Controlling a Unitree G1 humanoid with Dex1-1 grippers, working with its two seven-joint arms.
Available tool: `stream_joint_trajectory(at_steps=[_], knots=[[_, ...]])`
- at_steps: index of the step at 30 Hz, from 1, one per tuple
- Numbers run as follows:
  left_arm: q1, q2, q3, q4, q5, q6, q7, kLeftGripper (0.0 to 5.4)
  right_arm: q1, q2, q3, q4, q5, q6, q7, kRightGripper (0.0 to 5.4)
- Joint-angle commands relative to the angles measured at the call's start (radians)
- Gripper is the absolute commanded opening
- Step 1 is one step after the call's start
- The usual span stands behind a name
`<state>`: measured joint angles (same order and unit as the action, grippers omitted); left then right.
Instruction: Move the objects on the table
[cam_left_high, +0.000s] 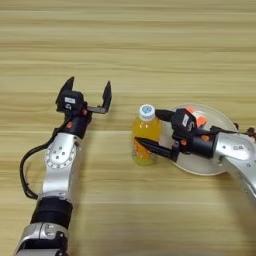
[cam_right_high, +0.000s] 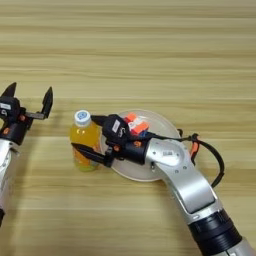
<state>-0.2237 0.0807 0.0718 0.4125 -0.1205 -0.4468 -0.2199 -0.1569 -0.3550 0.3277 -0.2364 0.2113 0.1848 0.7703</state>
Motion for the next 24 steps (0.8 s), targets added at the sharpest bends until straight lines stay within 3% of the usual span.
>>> stream_joint_trajectory(at_steps=[1,24], knots=[[-0.012,0.0,-0.003,0.004,0.01,-0.013,0.003,5.4,0.003,-0.004,0.015,0.007,-0.011,0.019,0.006,3.47],[-0.017,0.001,-0.002,-0.001,0.008,-0.025,0.001,5.4,-0.023,-0.013,-0.021,-0.098,0.019,0.055,0.006,3.46]])
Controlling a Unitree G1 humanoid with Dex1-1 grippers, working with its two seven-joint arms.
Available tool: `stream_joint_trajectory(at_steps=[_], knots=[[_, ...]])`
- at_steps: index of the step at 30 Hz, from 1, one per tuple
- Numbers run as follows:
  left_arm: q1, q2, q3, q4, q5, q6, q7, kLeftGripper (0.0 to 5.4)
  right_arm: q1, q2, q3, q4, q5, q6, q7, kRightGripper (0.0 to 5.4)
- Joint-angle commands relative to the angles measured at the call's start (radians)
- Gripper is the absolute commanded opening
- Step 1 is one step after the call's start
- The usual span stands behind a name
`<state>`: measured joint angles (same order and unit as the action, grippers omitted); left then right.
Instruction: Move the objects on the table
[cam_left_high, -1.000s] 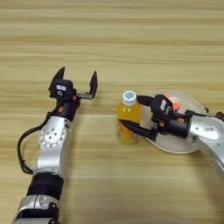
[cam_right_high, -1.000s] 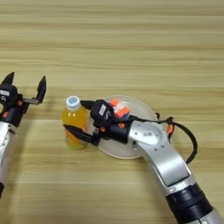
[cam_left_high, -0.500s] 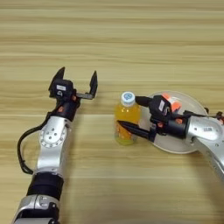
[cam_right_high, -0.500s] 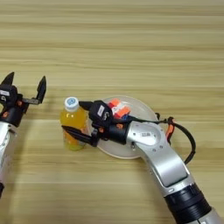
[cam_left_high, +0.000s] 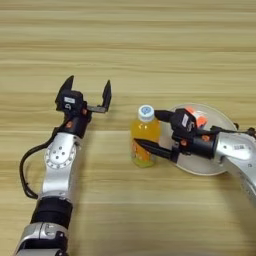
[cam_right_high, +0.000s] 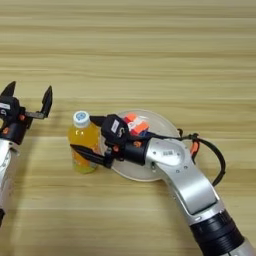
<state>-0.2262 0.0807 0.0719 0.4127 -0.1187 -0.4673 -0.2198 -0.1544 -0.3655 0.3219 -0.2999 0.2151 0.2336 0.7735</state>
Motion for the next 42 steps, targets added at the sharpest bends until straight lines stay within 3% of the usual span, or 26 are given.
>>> stream_joint_trajectory(at_steps=[1,6,9,14,18,21,26,31,37,42], knots=[[-0.015,0.002,-0.001,-0.005,0.005,-0.005,0.0,5.4,-0.026,-0.003,-0.017,-0.038,0.016,0.007,0.002,3.46],[-0.019,0.017,0.007,-0.04,-0.023,-0.001,-0.026,5.4,-0.035,-0.005,-0.03,-0.052,0.023,0.013,0.0,3.46],[-0.015,0.032,0.002,-0.104,-0.072,0.026,-0.084,5.4,-0.046,-0.007,-0.043,-0.061,0.027,0.015,0.0,3.46],[-0.012,0.09,0.003,-0.226,-0.195,0.111,-0.228,5.4,-0.063,-0.007,-0.063,-0.066,0.034,0.017,-0.001,3.46],[-0.025,0.151,0.042,-0.322,-0.352,0.259,-0.329,5.4,-0.073,-0.007,-0.072,-0.067,0.039,0.017,-0.001,3.46],[-0.028,0.209,0.062,-0.386,-0.438,0.348,-0.415,5.4,-0.08,-0.006,-0.078,-0.067,0.042,0.015,-0.001,3.46],[-0.007,0.292,0.067,-0.475,-0.538,0.455,-0.568,5.4,-0.09,-0.008,-0.089,-0.074,0.047,0.016,-0.003,3.46],[0.045,0.355,0.036,-0.533,-0.566,0.511,-0.734,5.4,-0.098,-0.012,-0.099,-0.08,0.05,0.016,-0.001,3.46],[0.091,0.4,-0.024,-0.545,-0.516,0.518,-0.862,5.4,-0.11,-0.021,-0.113,-0.093,0.058,0.023,0.003,3.46],[0.104,0.418,-0.076,-0.542,-0.458,0.509,-0.906,5.4,-0.122,-0.034,-0.121,-0.112,0.071,0.032,0.005,3.46]])
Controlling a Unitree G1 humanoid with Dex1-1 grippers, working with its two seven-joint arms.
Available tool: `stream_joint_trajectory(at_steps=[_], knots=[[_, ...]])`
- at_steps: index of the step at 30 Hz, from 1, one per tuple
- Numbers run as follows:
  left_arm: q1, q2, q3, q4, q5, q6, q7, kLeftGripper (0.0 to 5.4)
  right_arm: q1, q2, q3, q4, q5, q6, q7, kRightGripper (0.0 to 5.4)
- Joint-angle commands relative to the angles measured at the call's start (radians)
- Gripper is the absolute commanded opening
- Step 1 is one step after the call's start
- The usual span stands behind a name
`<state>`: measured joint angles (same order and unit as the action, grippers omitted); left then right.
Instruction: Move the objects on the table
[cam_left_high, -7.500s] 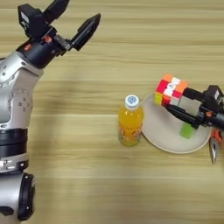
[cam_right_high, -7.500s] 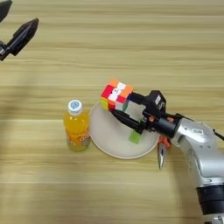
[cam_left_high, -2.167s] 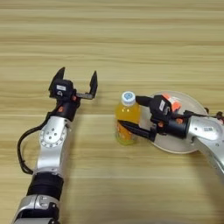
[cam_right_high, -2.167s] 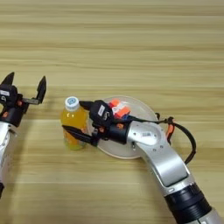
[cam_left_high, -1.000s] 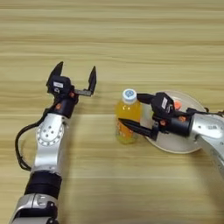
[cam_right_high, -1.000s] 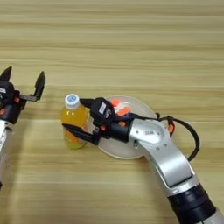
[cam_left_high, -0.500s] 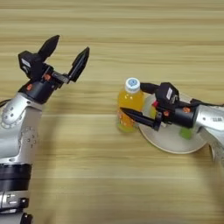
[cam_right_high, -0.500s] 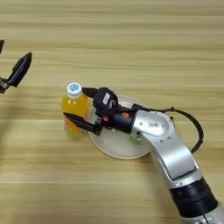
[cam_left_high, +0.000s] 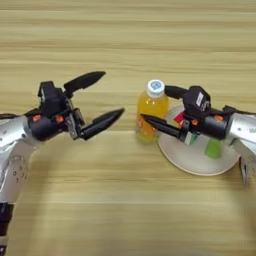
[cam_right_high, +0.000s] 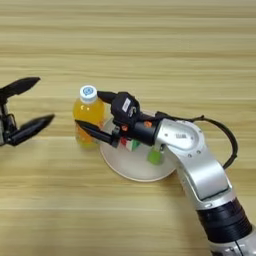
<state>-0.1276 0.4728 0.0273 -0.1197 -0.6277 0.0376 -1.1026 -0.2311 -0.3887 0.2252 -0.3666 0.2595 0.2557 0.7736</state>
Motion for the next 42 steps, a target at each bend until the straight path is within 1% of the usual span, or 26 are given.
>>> stream_joint_trajectory(at_steps=[1,7,12,19,29,35,36,38,42], knots=[[0.005,0.026,-0.039,-0.005,0.063,0.001,-0.026,5.4,-0.047,-0.013,-0.026,-0.05,0.029,0.014,0.005,3.46],[-0.015,0.009,-0.072,0.031,0.117,-0.018,-0.025,5.4,-0.061,-0.023,-0.034,-0.092,0.049,0.041,0.005,3.46],[-0.026,-0.003,-0.111,0.067,0.177,-0.045,-0.018,5.4,-0.06,-0.026,-0.029,-0.132,0.066,0.06,0.001,3.46],[-0.032,-0.023,-0.14,0.091,0.214,-0.066,-0.014,5.4,-0.052,-0.022,-0.007,-0.174,0.078,0.079,-0.002,3.46],[-0.042,-0.04,-0.158,0.102,0.226,-0.08,-0.011,5.4,-0.038,-0.006,0.068,-0.159,0.06,0.072,0.0,3.46],[-0.039,-0.042,-0.166,0.094,0.227,-0.08,-0.014,5.4,-0.041,-0.002,0.086,-0.156,0.057,0.07,-0.001,3.46],[-0.038,-0.043,-0.168,0.096,0.229,-0.083,-0.014,5.23,-0.041,-0.002,0.087,-0.156,0.057,0.07,-0.001,3.46],[-0.037,-0.044,-0.169,0.1,0.231,-0.087,-0.014,5.12,-0.042,-0.002,0.088,-0.157,0.058,0.07,-0.001,3.46],[-0.036,-0.045,-0.172,0.103,0.239,-0.094,-0.011,4.71,-0.043,-0.003,0.087,-0.158,0.058,0.069,-0.001,3.46]])
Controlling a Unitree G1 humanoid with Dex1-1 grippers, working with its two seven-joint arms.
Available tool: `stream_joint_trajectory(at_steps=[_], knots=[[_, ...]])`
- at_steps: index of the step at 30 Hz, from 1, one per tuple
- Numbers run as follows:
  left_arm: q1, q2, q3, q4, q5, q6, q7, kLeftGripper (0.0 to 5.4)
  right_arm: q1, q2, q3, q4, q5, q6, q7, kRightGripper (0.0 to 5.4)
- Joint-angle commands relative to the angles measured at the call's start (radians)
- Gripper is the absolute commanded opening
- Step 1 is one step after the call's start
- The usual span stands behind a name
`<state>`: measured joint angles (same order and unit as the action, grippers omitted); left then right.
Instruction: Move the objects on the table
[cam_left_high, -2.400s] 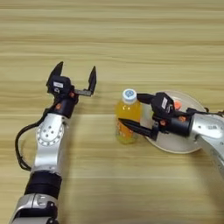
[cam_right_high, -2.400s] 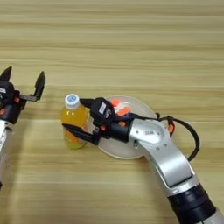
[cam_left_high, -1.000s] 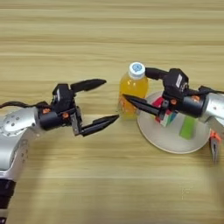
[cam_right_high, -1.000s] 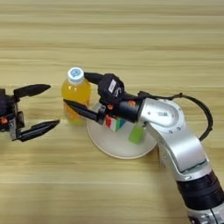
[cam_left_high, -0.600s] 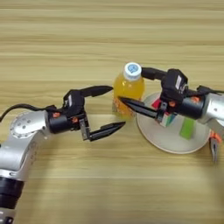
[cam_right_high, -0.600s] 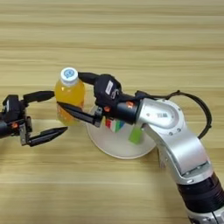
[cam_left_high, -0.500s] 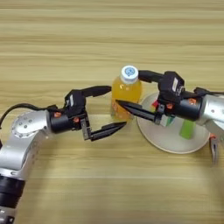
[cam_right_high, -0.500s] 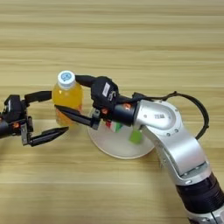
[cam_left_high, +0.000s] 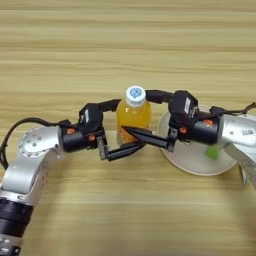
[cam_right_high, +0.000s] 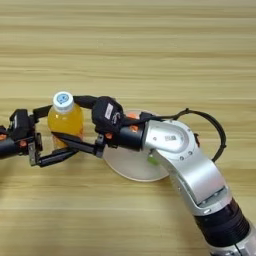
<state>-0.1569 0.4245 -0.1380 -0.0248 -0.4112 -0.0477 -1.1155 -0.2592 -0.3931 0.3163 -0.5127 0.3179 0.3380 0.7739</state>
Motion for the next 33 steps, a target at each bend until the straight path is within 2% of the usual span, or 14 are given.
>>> stream_joint_trajectory(at_steps=[1,16,28,29,33], knots=[[-0.007,0.003,-0.007,0.008,0.024,-0.009,0.003,4.62,-0.016,0.001,-0.004,-0.012,-0.001,-0.014,-0.001,3.46],[-0.008,-0.001,-0.004,0.011,0.033,-0.015,0.01,3.4,-0.014,-0.013,0.009,0.023,-0.036,-0.037,0.013,3.46],[-0.008,-0.009,-0.002,0.016,0.043,-0.021,0.011,3.39,-0.002,-0.014,0.025,0.028,-0.038,-0.038,0.022,3.46],[-0.008,-0.009,-0.001,0.017,0.043,-0.022,0.011,3.39,-0.001,-0.014,0.026,0.027,-0.037,-0.037,0.022,3.75],[-0.008,-0.011,0.0,0.02,0.045,-0.023,0.012,3.39,0.001,-0.012,0.029,0.022,-0.034,-0.033,0.021,4.15]])
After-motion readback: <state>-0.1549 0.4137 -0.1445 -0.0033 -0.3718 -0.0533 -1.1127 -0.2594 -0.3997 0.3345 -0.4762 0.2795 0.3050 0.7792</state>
